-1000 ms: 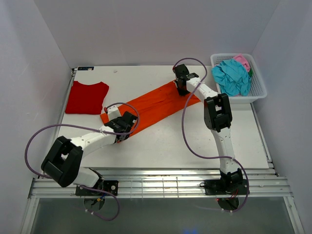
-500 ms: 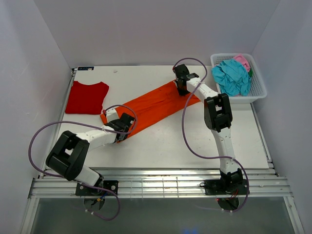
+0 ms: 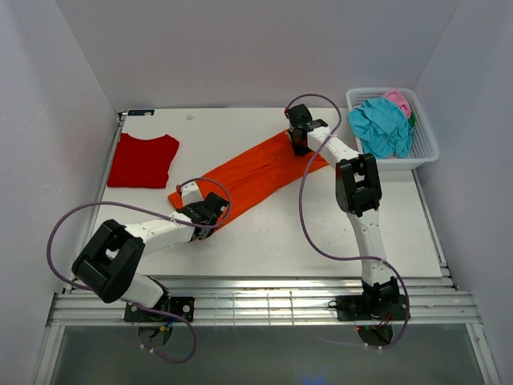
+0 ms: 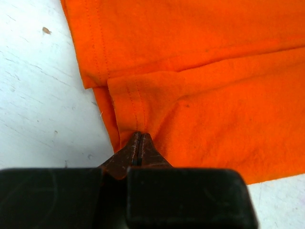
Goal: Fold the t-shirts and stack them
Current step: Rotate the tshirt 90 degrees
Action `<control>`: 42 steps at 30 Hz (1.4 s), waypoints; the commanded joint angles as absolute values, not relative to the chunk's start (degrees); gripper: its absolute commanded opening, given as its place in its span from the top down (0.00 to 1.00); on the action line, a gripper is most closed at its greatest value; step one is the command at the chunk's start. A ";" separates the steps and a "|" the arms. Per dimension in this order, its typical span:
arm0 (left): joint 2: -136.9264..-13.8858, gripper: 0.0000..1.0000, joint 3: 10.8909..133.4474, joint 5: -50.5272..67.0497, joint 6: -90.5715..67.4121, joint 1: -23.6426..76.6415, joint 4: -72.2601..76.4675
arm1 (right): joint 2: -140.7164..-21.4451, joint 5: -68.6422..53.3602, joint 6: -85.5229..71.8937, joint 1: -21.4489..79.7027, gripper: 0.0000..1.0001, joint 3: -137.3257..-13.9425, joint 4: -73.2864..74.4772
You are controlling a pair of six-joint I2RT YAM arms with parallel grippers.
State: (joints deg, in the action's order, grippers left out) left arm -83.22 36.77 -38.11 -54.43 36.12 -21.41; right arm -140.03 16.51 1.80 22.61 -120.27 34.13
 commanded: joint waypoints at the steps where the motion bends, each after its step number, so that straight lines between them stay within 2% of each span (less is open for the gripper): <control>1: -82.97 1.00 34.37 -32.52 -58.62 38.84 -26.19 | -142.91 14.50 1.14 22.32 0.92 -122.16 34.45; 17: -82.44 1.00 33.92 -30.76 -74.61 57.11 -36.65 | -145.02 13.98 3.16 22.06 0.81 -124.98 30.77; 27: -94.64 1.00 43.76 -29.79 -83.05 70.13 -39.55 | -145.28 8.53 2.64 22.06 0.80 -125.16 26.37; 34: -105.11 1.00 52.98 -29.36 -84.37 78.03 -40.17 | -145.55 1.59 0.97 22.06 0.80 -125.42 23.74; 42: -106.08 1.00 57.30 -30.67 -83.76 81.47 -40.34 | -146.16 -10.71 -2.28 22.06 0.80 -126.04 20.31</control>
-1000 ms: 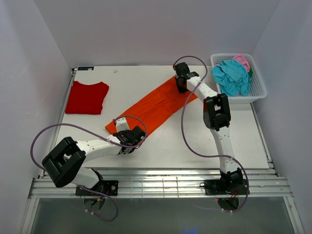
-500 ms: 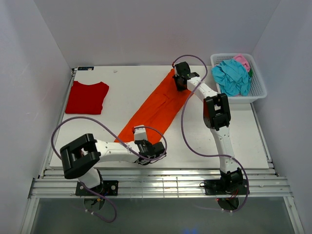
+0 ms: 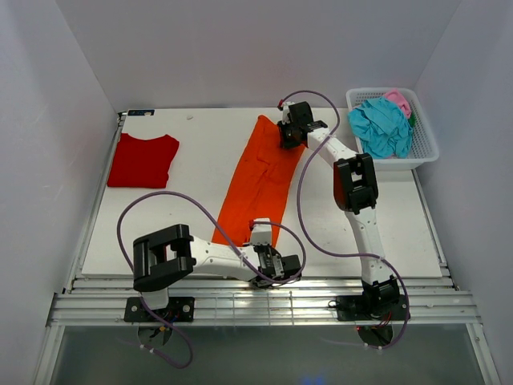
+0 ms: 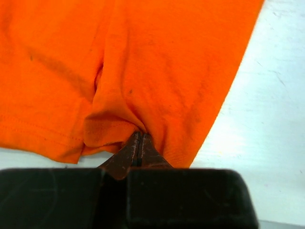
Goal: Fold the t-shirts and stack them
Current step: Rotate the tshirt 90 degrees
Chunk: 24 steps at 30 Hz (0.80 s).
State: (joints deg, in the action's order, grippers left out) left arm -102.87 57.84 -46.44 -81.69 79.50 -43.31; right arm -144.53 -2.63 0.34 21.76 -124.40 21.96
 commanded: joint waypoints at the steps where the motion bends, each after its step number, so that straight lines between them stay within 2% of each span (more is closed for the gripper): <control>1: -106.43 1.00 57.83 -30.85 -83.32 82.00 -40.25 | -146.34 -12.20 -2.81 22.06 0.80 -126.04 19.69; 8: -108.54 1.00 63.19 -32.25 -79.46 83.14 -38.24 | -147.83 -23.98 -8.34 22.06 0.80 -125.42 12.49; 13: -109.33 1.00 65.47 -32.25 -74.98 83.14 -33.49 | -149.59 -26.10 -9.14 22.06 0.80 -127.44 11.60; 24: -109.87 1.00 68.20 -37.77 -73.04 83.06 -35.58 | -149.86 -27.95 -10.90 21.97 0.77 -127.27 5.46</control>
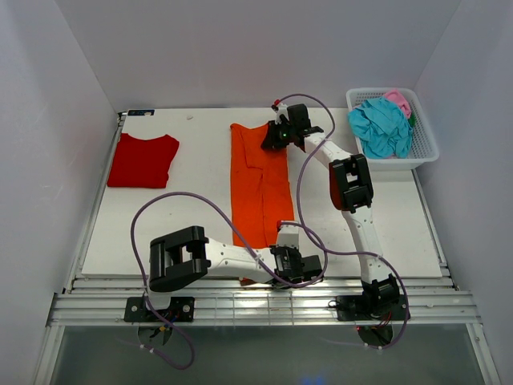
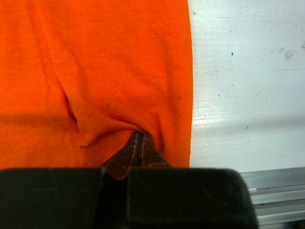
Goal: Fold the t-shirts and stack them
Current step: Rotate the tshirt 90 degrees
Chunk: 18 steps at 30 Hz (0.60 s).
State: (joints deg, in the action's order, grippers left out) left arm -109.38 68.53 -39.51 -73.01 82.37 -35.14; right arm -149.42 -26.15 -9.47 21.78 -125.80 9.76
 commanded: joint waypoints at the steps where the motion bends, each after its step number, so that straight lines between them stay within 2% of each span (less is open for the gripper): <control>1: -109.52 1.00 68.46 -38.84 -73.04 83.06 -36.55 | -149.51 -27.95 -11.07 21.89 0.76 -127.00 4.67; 4: -107.94 1.00 70.57 -43.57 -71.73 82.27 -39.46 | -148.01 -28.12 -11.07 21.62 0.65 -127.00 2.82; 5: -106.28 0.97 71.45 -44.55 -71.11 81.74 -39.72 | -147.49 -28.56 -10.90 21.45 0.62 -127.26 2.12; 8: -101.10 0.92 73.03 -49.82 -67.51 79.28 -39.29 | -143.89 -29.09 -10.90 20.57 0.59 -126.74 0.71; 10: -98.54 0.85 73.74 -52.28 -64.35 76.40 -38.76 | -140.20 -29.01 -11.07 19.69 0.59 -125.78 -2.19; 12: -94.51 0.81 72.70 -53.26 -58.74 73.49 -34.74 | -136.95 -27.78 -10.90 18.73 0.58 -125.68 -2.02; 18: -88.42 0.83 63.39 -43.44 -36.52 56.90 -9.60 | -131.23 -16.54 -7.39 17.93 0.57 -127.17 5.26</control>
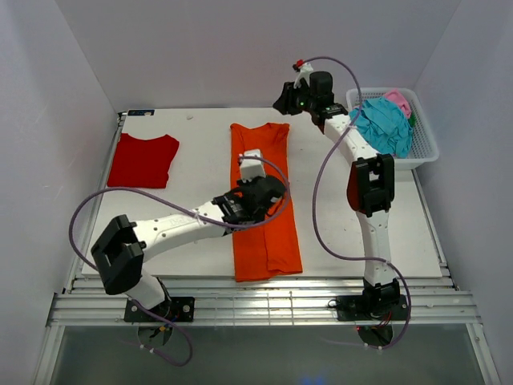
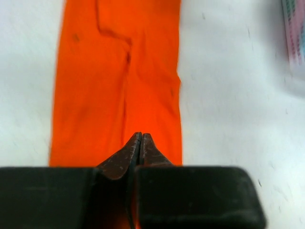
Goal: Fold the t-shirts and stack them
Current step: Rotate the tshirt 90 degrees
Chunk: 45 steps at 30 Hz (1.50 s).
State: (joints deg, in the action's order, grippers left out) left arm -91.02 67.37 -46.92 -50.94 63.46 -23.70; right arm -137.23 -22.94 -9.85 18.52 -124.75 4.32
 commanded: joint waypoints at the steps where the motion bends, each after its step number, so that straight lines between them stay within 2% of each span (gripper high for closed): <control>1: -89.03 0.92 63.02 -42.11 -35.00 55.13 -7.58 | -131.22 -13.30 -6.25 17.93 0.57 -127.70 7.88; 3: -91.39 1.00 63.28 -37.74 -32.10 51.61 -3.52 | -132.27 -10.56 -5.19 17.93 0.58 -130.42 10.88; 7: -101.49 1.00 71.51 -29.65 -31.91 44.05 -4.04 | -134.64 -5.37 -3.78 18.10 0.65 -132.28 16.52; 10: -109.66 1.00 75.30 -25.59 -30.07 42.63 -0.98 | -136.66 -2.91 -2.11 18.19 0.75 -131.75 19.94; 14: -114.07 1.00 79.00 -23.73 -28.57 42.54 -0.44 | -137.55 -1.76 -1.67 18.28 0.85 -129.73 21.09; 18: -118.20 1.00 83.22 -23.20 -28.39 42.54 -0.88 | -139.13 -2.02 -0.79 18.54 0.87 -128.58 19.87; 27: -117.86 1.00 81.74 -23.38 -29.36 42.54 -1.23 | -143.61 -2.90 -2.46 18.81 0.87 -128.76 17.14; 45: -114.96 1.00 70.23 -18.90 -33.13 42.54 3.16 | -147.48 -5.89 -7.29 18.98 0.87 -130.25 9.14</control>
State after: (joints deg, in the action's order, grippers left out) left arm -118.58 72.60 -20.84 -31.97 42.46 3.16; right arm -148.14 -4.93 -5.98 18.76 -127.83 13.78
